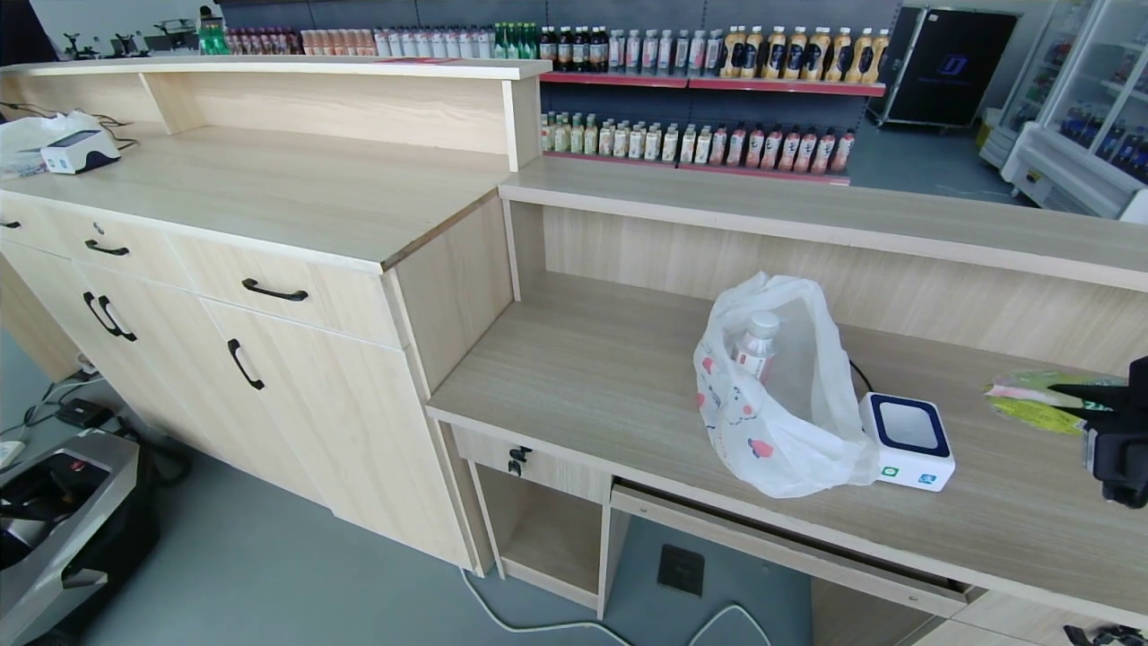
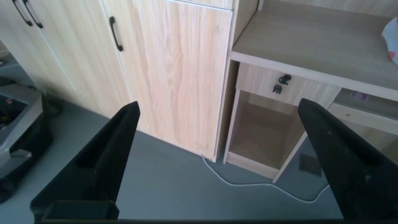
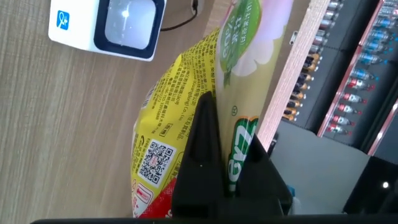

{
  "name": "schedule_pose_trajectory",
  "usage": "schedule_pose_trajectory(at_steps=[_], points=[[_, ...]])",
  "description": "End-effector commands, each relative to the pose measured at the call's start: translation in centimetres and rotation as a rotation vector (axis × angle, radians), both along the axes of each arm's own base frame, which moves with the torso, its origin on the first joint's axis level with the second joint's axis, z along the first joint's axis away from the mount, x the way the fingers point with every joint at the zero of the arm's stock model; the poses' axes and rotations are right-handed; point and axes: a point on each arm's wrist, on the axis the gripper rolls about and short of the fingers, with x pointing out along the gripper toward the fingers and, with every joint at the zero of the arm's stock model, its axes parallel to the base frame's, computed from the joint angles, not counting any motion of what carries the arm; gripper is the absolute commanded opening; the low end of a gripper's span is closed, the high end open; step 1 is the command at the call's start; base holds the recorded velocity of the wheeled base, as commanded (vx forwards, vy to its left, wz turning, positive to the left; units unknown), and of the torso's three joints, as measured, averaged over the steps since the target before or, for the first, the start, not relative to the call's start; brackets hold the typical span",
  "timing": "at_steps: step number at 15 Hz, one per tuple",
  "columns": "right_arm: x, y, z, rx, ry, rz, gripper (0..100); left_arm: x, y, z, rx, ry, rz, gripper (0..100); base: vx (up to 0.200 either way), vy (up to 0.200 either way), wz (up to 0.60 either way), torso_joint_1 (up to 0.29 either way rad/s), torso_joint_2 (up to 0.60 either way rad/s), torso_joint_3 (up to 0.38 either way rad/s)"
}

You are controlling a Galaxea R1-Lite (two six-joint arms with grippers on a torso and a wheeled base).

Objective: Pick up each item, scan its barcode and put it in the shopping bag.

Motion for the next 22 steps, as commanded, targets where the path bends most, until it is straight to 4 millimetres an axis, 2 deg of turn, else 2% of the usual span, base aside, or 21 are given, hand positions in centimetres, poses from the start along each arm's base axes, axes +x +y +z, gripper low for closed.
schedule_pose_trajectory(at_steps=[1,7,10,12,15,16,17,18,22], points=[[-0.3,0.0,0.1,-0.002,-0.002,-0.007,0,0.0,0.0,0.0,0.0,0.0,0.001,100,0.0,0.0,0.0,0.0,0.0,0.0],[-1.1,0.5,0.0,0.003,0.003,-0.007,0,0.0,0.0,0.0,0.0,0.0,0.001,100,0.0,0.0,0.0,0.0,0.0,0.0],[-1.7,1.0,0.9,0.048,-0.004,-0.023,0,0.0,0.0,0.0,0.0,0.0,0.001,100,0.0,0.0,0.0,0.0,0.0,0.0],[-2.7,2.6,2.8,0.209,-0.015,-0.031,0,0.0,0.0,0.0,0.0,0.0,0.001,100,0.0,0.0,0.0,0.0,0.0,0.0],[-2.5,6.5,6.8,0.663,0.007,-0.034,0,0.0,0.0,0.0,0.0,0.0,0.001,100,0.0,0.0,0.0,0.0,0.0,0.0],[-2.1,6.8,8.2,0.765,0.006,-0.045,0,0.0,0.0,0.0,0.0,0.0,0.001,100,0.0,0.0,0.0,0.0,0.0,0.0],[-2.0,6.9,8.5,0.774,0.003,-0.044,0,0.0,0.0,0.0,0.0,0.0,0.001,100,0.0,0.0,0.0,0.0,0.0,0.0],[-1.0,6.5,9.8,0.805,-0.019,-0.057,0,0.0,0.0,0.0,0.0,0.0,0.001,100,0.0,0.0,0.0,0.0,0.0,0.0],[-1.0,6.1,9.8,0.929,0.019,-0.133,0,0.0,0.0,0.0,0.0,0.0,0.001,100,0.0,0.0,0.0,0.0,0.0,0.0]])
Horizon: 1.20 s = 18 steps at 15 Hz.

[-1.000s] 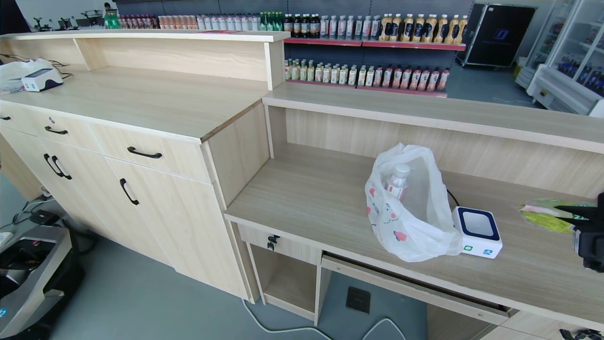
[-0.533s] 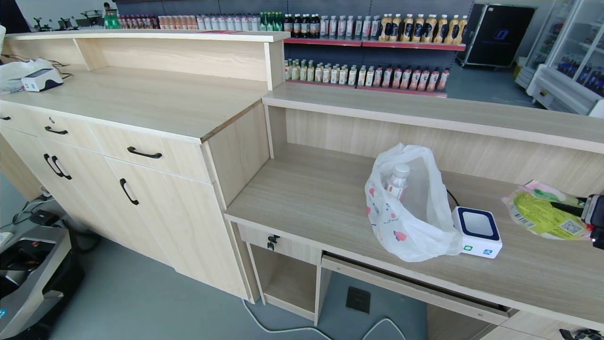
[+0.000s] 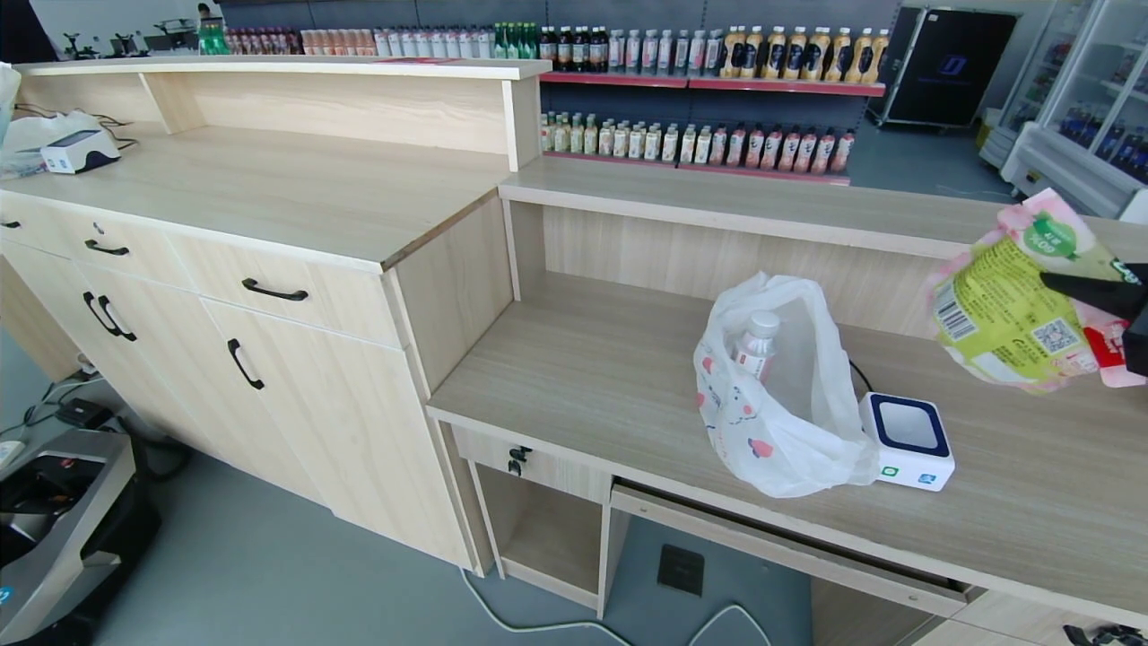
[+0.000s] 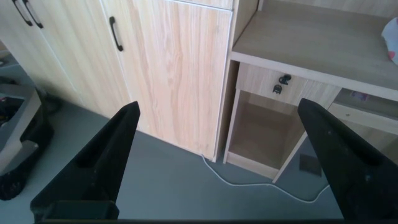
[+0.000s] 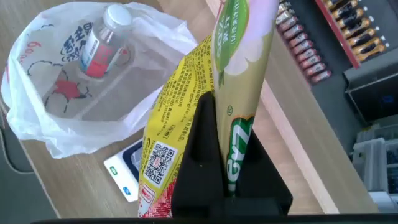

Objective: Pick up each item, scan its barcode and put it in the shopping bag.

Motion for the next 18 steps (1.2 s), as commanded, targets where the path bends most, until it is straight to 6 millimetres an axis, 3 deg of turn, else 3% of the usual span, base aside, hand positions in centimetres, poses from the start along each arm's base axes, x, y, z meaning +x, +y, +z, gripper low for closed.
schedule_pose_trajectory(at_steps=[1,5,9,14,18], points=[[-0.3,-0.1,0.2,0.034,0.025,-0.015,0,0.0,0.0,0.0,0.0,0.0,0.001,100,0.0,0.0,0.0,0.0,0.0,0.0],[-1.0,0.1,1.3,0.284,0.077,-0.138,0,0.0,0.0,0.0,0.0,0.0,0.001,100,0.0,0.0,0.0,0.0,0.0,0.0],[-0.1,1.5,1.4,0.498,0.086,-0.351,0,0.0,0.0,0.0,0.0,0.0,0.001,100,0.0,0.0,0.0,0.0,0.0,0.0],[0.1,1.8,0.5,0.516,0.099,-0.399,0,0.0,0.0,0.0,0.0,0.0,0.001,100,0.0,0.0,0.0,0.0,0.0,0.0],[0.6,1.9,0.4,0.55,0.087,-0.389,0,0.0,0.0,0.0,0.0,0.0,0.001,100,0.0,0.0,0.6,0.002,0.0,0.005]])
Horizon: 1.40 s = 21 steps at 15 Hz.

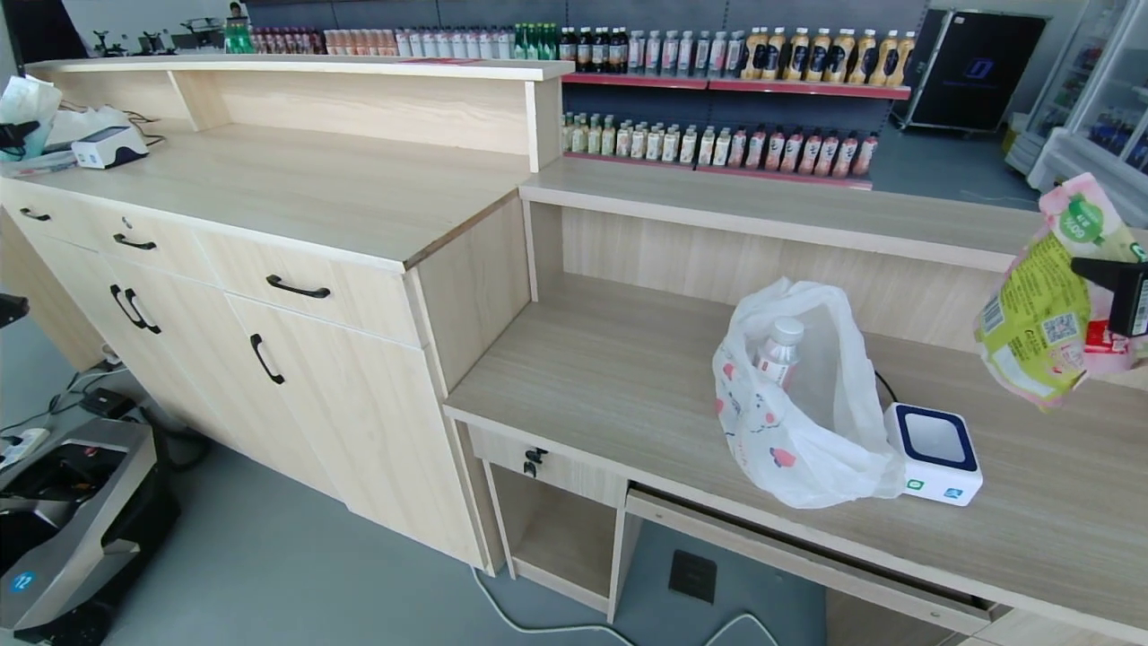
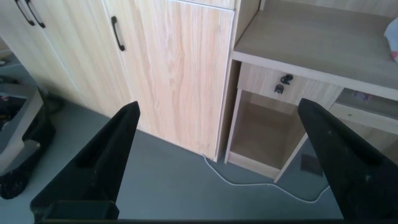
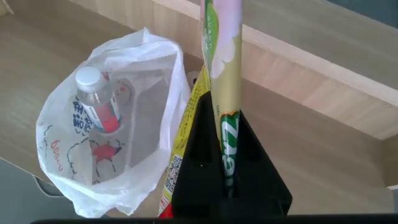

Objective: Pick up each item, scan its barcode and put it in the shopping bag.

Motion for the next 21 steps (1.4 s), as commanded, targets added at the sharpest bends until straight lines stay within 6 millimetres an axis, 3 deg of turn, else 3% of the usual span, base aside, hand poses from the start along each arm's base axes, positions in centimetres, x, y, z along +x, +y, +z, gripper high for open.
schedule_pose_trajectory(at_steps=[1,4,8,13,21], points=[[0.5,-0.1,-0.5,0.005,0.017,0.002,0,0.0,0.0,0.0,0.0,0.0,0.0,100,0.0,0.0,0.6,0.002,0.0,-0.002],[1.1,-0.4,-1.4,0.011,0.039,-0.004,0,0.0,0.0,0.0,0.0,0.0,0.0,100,0.0,0.0,0.0,0.0,0.0,0.0],[2.2,-1.9,-4.1,0.013,0.045,-0.047,0,0.0,0.0,0.0,0.0,0.0,0.0,100,0.0,0.0,0.0,0.0,0.0,0.0],[4.1,-2.4,-7.0,0.037,0.124,-0.042,0,0.0,0.0,0.0,0.0,0.0,0.0,100,0.0,0.0,0.0,0.0,0.0,0.0],[8.1,-1.1,-10.3,0.08,0.153,0.027,0,0.0,0.0,0.0,0.0,0.0,0.0,100,0.0,0.0,0.0,0.0,0.0,0.0]])
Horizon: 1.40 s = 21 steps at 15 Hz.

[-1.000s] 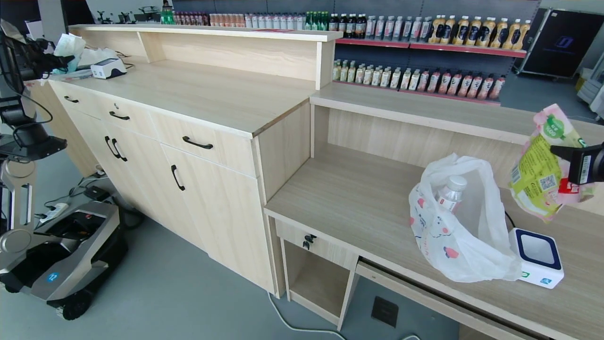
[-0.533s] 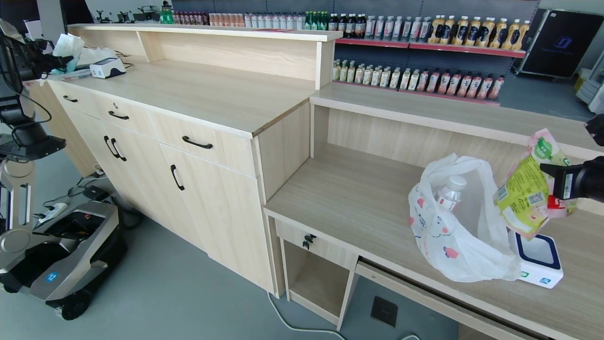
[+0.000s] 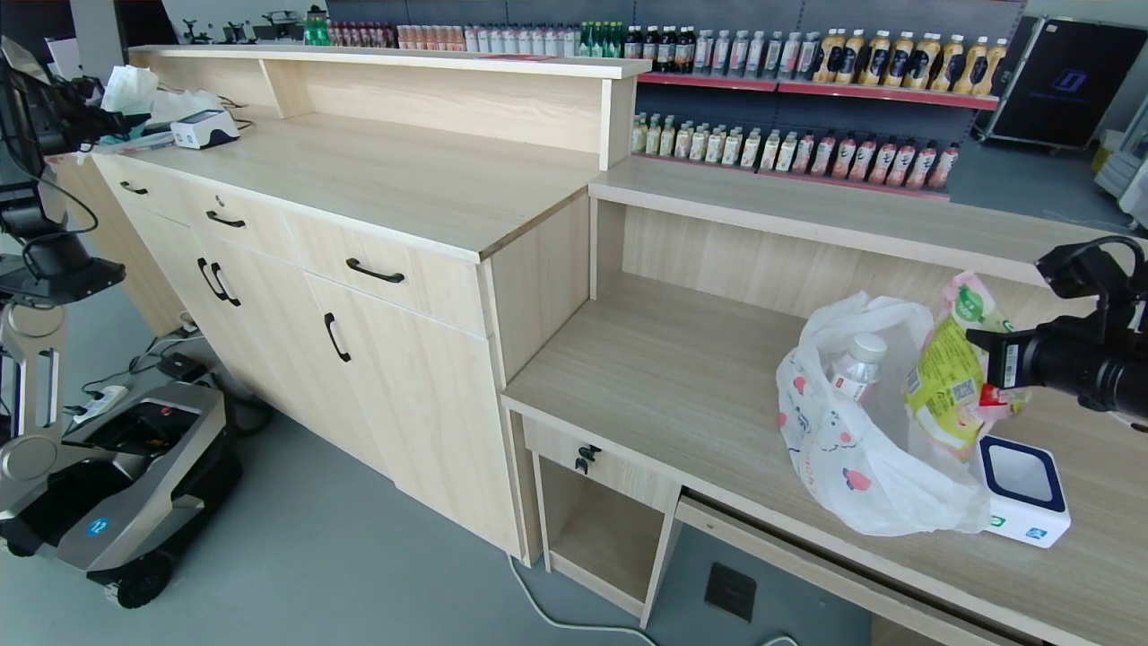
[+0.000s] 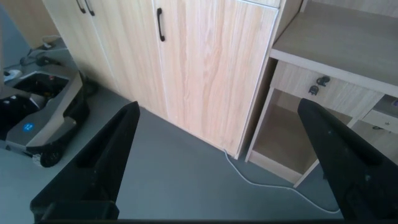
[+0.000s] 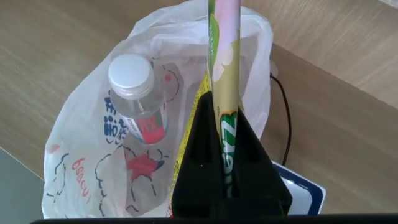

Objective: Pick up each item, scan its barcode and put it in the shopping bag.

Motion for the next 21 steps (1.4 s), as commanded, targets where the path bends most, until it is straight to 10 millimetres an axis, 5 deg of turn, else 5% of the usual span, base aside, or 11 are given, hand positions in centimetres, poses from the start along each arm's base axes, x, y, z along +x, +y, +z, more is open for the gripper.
schedule_pose_trajectory(at_steps=[1,21], points=[[1.4,0.3,-1.9,0.01,0.031,0.021,0,0.0,0.0,0.0,0.0,0.0,0.0,100,0.0,0.0,0.0,0.0,0.0,0.0],[8.8,1.9,-8.0,0.054,-0.036,0.088,0,0.0,0.0,0.0,0.0,0.0,0.002,100,0.0,0.0,0.0,0.0,0.0,0.0]])
